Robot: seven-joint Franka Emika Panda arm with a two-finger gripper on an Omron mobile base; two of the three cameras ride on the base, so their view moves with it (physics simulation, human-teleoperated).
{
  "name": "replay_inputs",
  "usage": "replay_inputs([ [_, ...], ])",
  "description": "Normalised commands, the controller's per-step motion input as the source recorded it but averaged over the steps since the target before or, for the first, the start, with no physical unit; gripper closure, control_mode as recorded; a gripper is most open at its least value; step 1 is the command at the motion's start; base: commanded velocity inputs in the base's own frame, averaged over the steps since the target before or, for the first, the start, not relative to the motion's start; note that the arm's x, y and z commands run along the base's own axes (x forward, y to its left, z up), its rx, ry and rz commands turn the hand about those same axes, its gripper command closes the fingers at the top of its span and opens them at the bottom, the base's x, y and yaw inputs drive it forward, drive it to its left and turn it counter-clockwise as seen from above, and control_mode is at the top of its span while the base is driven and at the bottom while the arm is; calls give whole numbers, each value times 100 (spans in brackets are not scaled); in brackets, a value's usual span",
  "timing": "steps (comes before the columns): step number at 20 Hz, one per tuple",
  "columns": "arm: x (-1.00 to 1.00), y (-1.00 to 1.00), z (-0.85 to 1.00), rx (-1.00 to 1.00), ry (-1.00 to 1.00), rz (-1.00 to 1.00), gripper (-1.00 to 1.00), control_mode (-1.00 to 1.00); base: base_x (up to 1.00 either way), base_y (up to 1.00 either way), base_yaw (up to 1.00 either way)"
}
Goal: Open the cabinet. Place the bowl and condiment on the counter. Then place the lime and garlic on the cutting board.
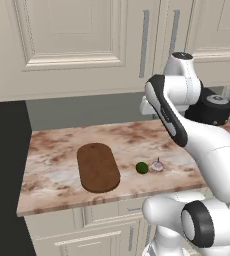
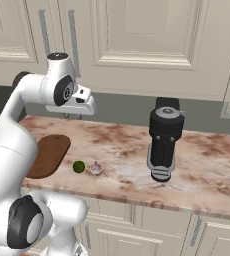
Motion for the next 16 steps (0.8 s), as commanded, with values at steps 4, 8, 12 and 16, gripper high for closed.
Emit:
replay_inputs([
  [4,-11,0,0,0,-7,0,-100,-100,0,0,0],
  [8,-34,-1,5,0,-20,0,-100,-100,0,0,0],
  [12,-28,-3,14,0,-24,0,-100,-100,0,0,0],
  [16,-18,0,29,0,-26,-2,-100,-100,0,0,0],
])
